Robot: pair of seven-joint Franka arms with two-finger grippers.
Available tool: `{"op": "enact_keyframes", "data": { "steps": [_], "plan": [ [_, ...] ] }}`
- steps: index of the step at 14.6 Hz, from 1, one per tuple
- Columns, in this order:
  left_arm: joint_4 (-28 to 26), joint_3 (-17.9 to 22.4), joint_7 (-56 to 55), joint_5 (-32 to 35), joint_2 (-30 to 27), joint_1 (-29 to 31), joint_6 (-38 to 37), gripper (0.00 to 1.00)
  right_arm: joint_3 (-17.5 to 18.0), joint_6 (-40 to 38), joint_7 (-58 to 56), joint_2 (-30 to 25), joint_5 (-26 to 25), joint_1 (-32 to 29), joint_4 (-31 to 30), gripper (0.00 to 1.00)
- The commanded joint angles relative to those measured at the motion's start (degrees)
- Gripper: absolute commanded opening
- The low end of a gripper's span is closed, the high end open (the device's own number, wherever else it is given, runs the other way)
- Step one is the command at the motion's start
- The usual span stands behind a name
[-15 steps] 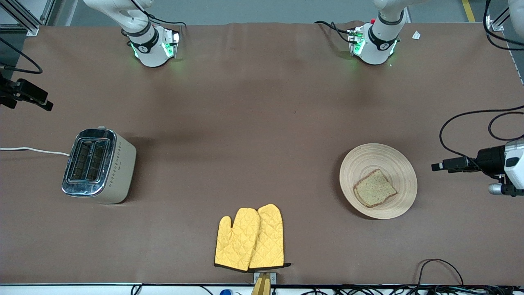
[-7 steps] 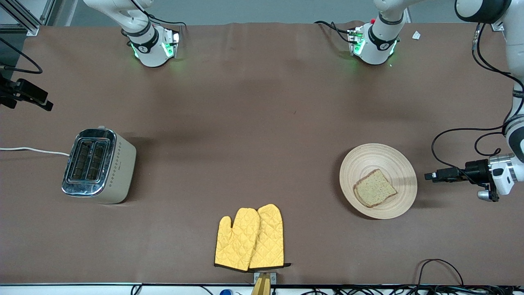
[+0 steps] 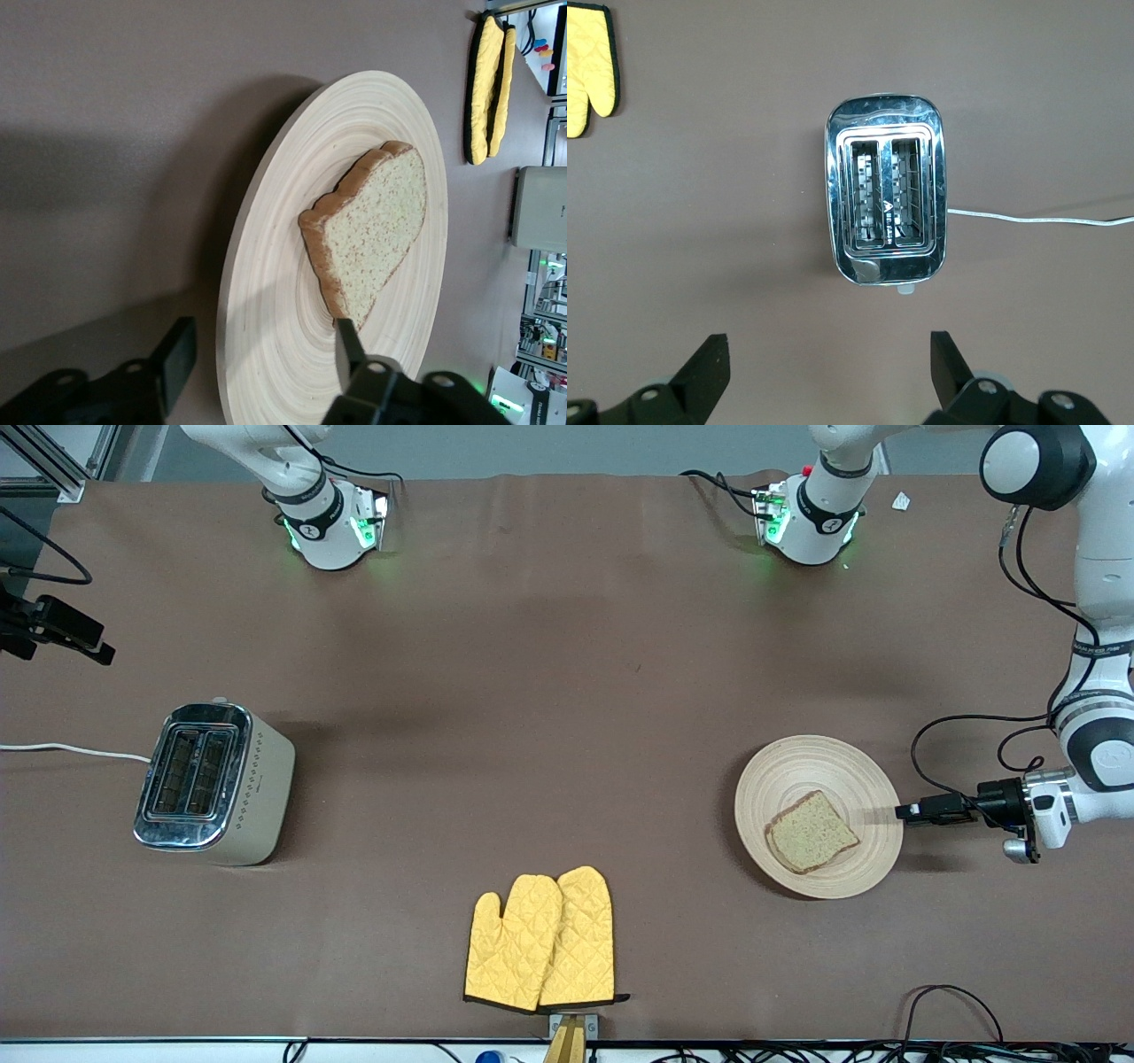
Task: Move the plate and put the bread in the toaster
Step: 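Close the left gripper on the wooden plate rim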
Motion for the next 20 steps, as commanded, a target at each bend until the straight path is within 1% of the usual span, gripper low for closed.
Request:
{"op": "enact_keyframes", "data": {
  "steps": [1,6,7,9,10,12,13,15,18,20],
  "plan": [
    [1.2,-0.1,1.9,-1.5,1.6,0.2,-0.1,0.58,0.5,-0.1,-0.3,-1.5,-0.1,-0.6,-1.3,1.0],
    [1.2,-0.1,3.2,-3.2,3.0,0.2,-0.2,0.41,0.5,-0.1,-0.3,-1.5,-0.1,-0.6,-1.3,1.0],
    [1.2,-0.1,3.6,-3.4,3.3,0.1,-0.2,0.36,0.5,-0.1,-0.3,-1.5,-0.1,-0.6,-1.3,1.0],
    [1.2,-0.1,4.4,-3.4,3.4,0.2,-0.2,0.2,0.5,-0.1,-0.3,-1.6,-0.1,-0.6,-1.3,1.0],
    [1.2,-0.1,4.4,-3.4,3.4,0.2,-0.2,0.14,0.5,-0.1,-0.3,-1.6,-0.1,-0.6,-1.3,1.0],
    [1.2,-0.2,4.4,-3.5,3.4,0.1,-0.3,0.04,0.5,-0.1,-0.3,-1.5,-0.1,-0.6,-1.3,1.0],
    [1.2,-0.2,4.4,-3.4,3.2,0.1,-0.3,0.01,0.5,-0.1,-0.3,-1.5,-0.1,-0.6,-1.3,1.0],
    [1.3,-0.8,4.5,-3.3,2.7,0.0,-0.6,0.0,0.5,-0.1,-0.3,-1.5,-0.1,-0.6,-1.3,1.0],
    [2.6,-4.2,4.7,-3.1,2.1,0.4,-1.5,0.0,0.5,-0.1,-0.3,-1.5,-0.1,-0.6,-1.3,1.0],
    [2.5,-7.5,3.7,-3.2,0.8,0.4,-2.1,0.0,0.5,-0.1,-0.3,-1.5,-0.1,-0.6,-1.3,1.0]
  ]
}}
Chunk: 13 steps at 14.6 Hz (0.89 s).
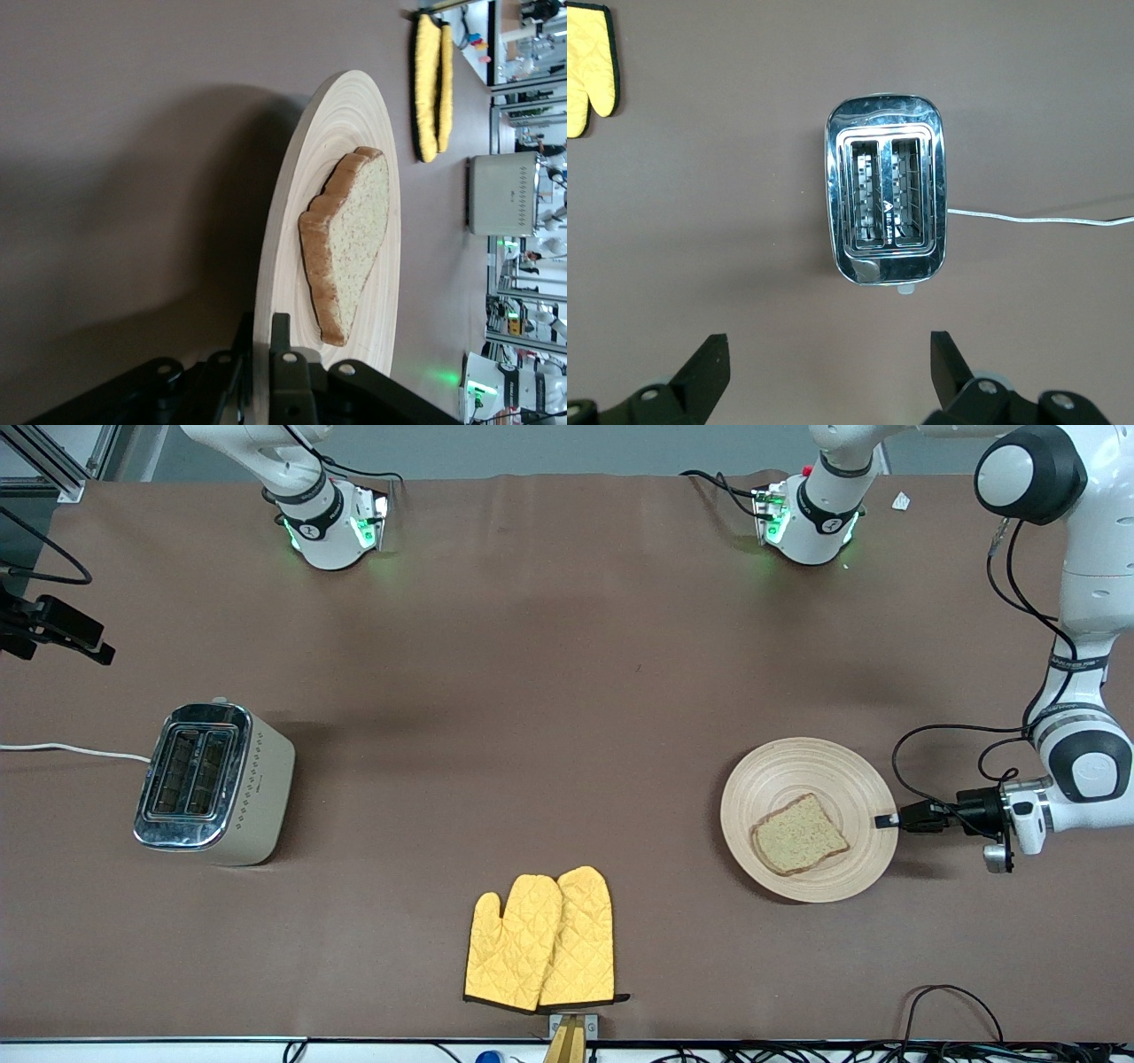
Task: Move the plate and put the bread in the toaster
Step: 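Slide the plate with the left gripper toward the toaster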
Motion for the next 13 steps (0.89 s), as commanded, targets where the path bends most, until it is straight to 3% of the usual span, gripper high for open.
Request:
{"op": "enact_keyframes", "data": {
  "steps": [1,6,8,13],
  "plan": [
    [0.0,-4.7,-0.6,0.0,-2.1,0.2,-1.0,0.0,0.5,-0.1,-0.3,-1.5,-0.1,-0.6,-1.3,1.0],
    [-0.8,-12.0,-2.2,-0.4,-2.1,-1.1,-0.3,0.0,0.5,-0.1,-0.3,-1.5,-0.1,-0.6,-1.3,1.0],
    [-1.8,-13.3,-2.2,-0.4,-2.1,-3.6,1.3,0.0,0.5,-0.1,-0.3,-1.5,-0.1,-0.6,-1.3,1.0],
    [-7.0,-18.5,-2.5,-2.5,-2.1,-9.0,12.3,0.0,0.5,-0.1,-0.3,-1.5,-0.1,-0.6,-1.3,1.0]
  ]
}}
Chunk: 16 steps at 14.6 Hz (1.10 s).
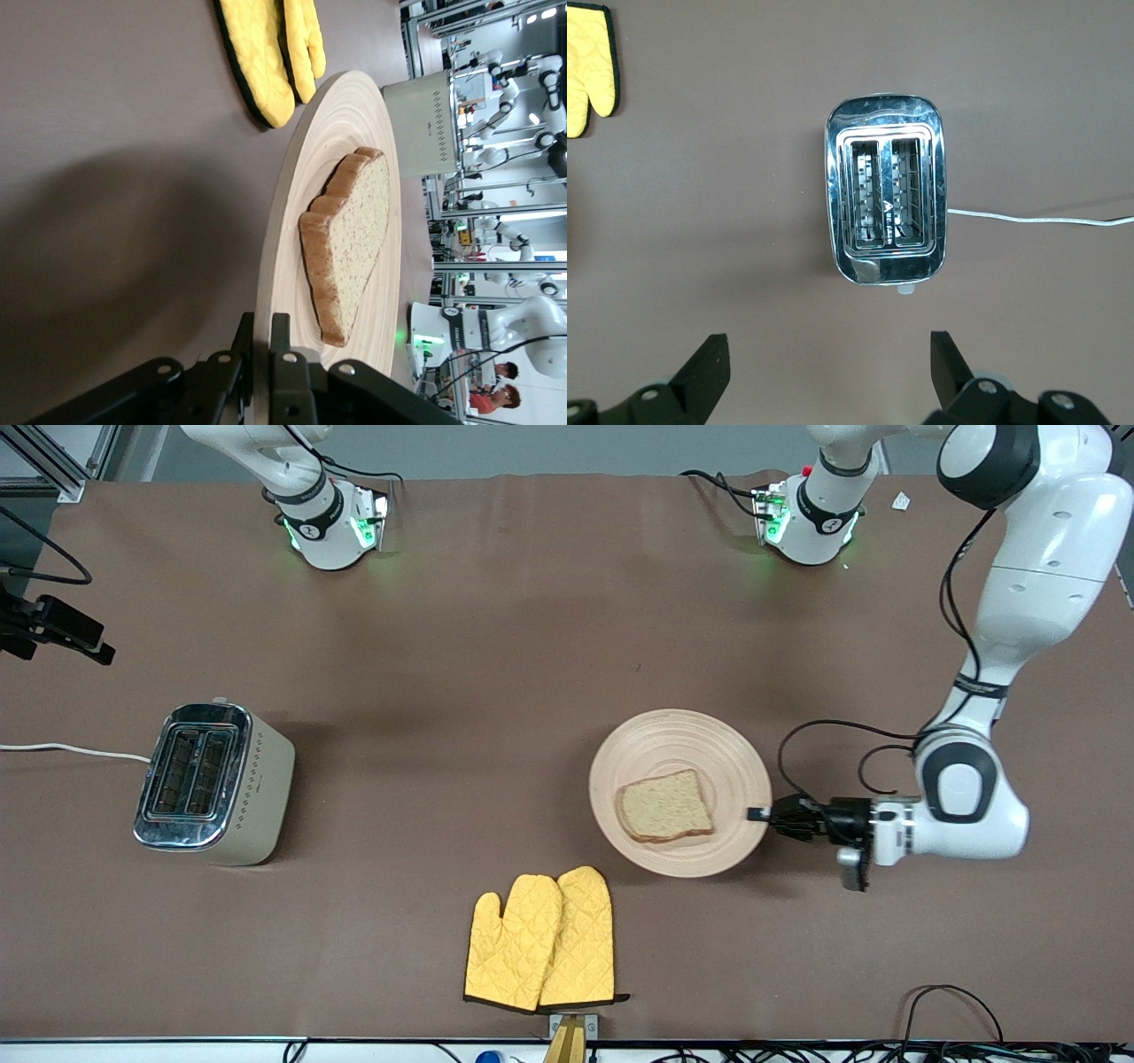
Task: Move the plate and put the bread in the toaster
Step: 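Slide the plate with the left gripper toward the toaster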
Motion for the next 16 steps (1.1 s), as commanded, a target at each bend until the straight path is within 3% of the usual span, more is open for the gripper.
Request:
{"op": "enact_keyframes", "data": {
  "steps": [1,8,14,16],
  "plan": [
    [-5.1,-4.5,-0.5,-4.2,-1.4,-0.6,7.2,0.0,0.5,-0.1,-0.3,-1.6,-0.1,-0.6,-1.3,1.0],
    [-9.8,-5.5,-0.5,-16.7,-1.0,-10.2,21.6,0.0,0.5,-0.1,-0.3,-1.5,-0.1,-0.6,-1.3,1.0],
    [-9.8,-5.5,0.0,-21.6,-0.2,-14.2,23.9,0.01,0.5,0.8,-0.4,-1.1,0.4,-0.5,-1.2,1.0],
    [-10.3,-5.5,-0.1,-22.0,0.3,-14.2,24.2,0.02,0.5,0.9,-0.5,-0.5,5.0,-0.4,-1.0,1.0]
  ]
}}
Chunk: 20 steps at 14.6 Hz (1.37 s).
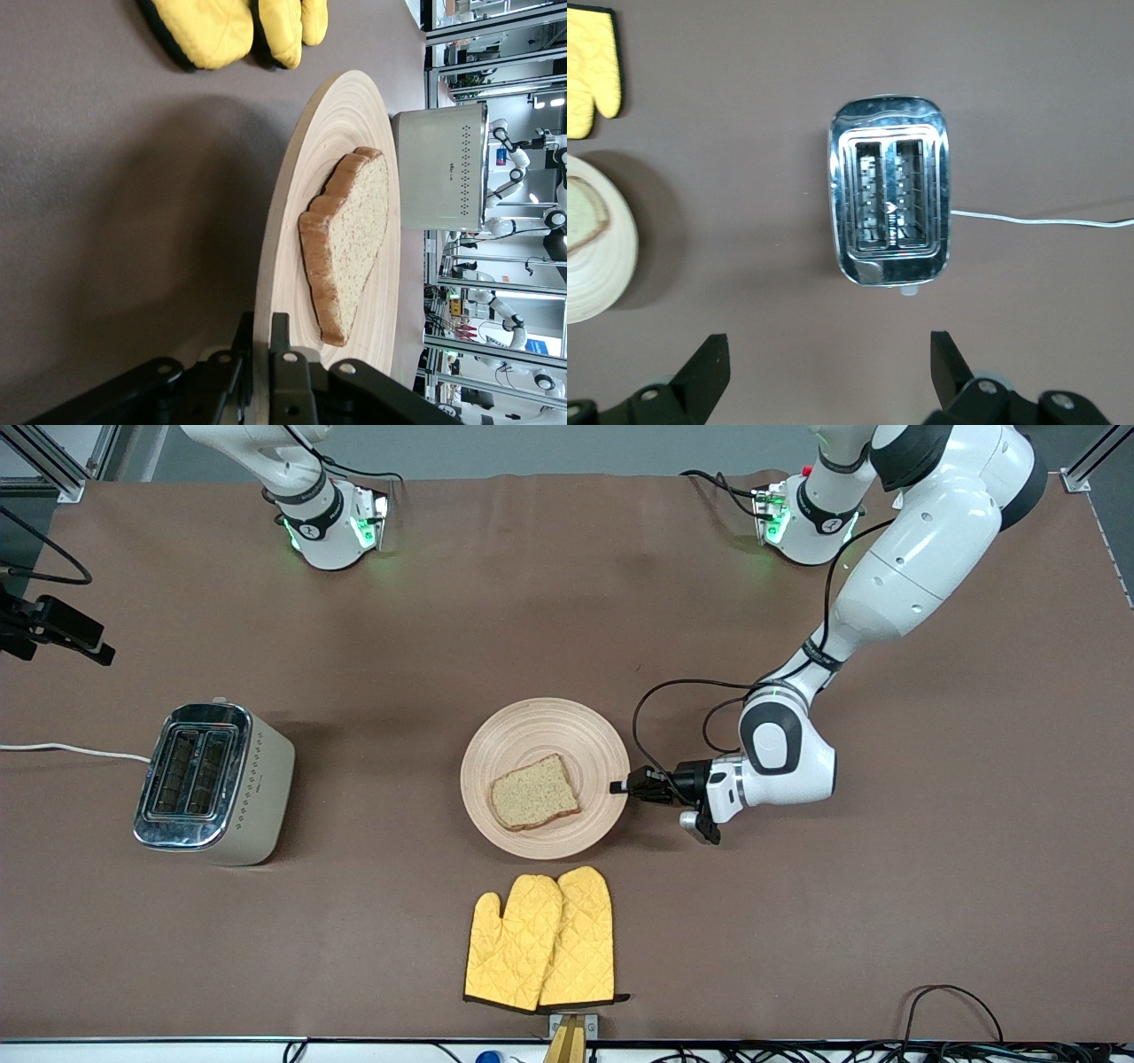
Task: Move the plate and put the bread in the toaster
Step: 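Release the plate rim while the right gripper reaches toward the bread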
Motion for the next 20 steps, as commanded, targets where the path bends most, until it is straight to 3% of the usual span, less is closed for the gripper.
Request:
{"op": "enact_keyframes", "data": {
  "steps": [1,7,8,9,10,11,15,18,20],
  "plan": [
    [-1.1,-0.6,0.3,-2.1,-0.3,0.3,-0.1,0.03,0.6,0.5,-0.5,-0.1,4.5,-0.1,-1.0,1.0],
    [-2.3,-0.6,0.4,-3.1,0.3,-0.8,-0.1,0.1,0.7,-0.2,0.2,4.4,4.5,5.0,-1.5,1.0],
    [-2.3,-0.6,0.3,-3.4,0.4,-1.0,0.0,0.19,0.7,0.9,0.5,5.6,4.6,6.8,-1.5,1.0],
    [-2.2,-0.6,0.2,-3.7,0.4,-0.9,-0.1,0.31,0.7,2.9,1.6,6.6,4.7,8.4,-1.6,1.0],
    [-2.1,-0.5,0.1,-3.7,0.1,-0.7,-0.1,0.5,0.7,4.5,3.7,7.9,4.7,10.2,-1.7,1.0],
    [-1.9,-0.4,0.0,-3.5,-0.3,-0.1,-0.1,1.0,0.7,6.4,6.5,9.3,4.7,12.7,-2.0,1.0],
    [-1.1,-0.2,-5.3,-1.8,-3.9,4.7,-0.3,1.0,0.7,16.1,12.4,15.1,4.7,20.6,-4.0,1.0],
    [-1.1,-0.2,-13.5,6.9,-9.0,8.6,-2.6,1.0,0.7,22.9,14.9,20.2,4.8,24.3,-4.0,0.99],
    [-0.2,-0.2,-24.1,15.4,-12.5,11.6,-5.2,1.0,0.7,27.2,16.2,23.9,4.8,26.9,-4.0,0.92]
  ]
}}
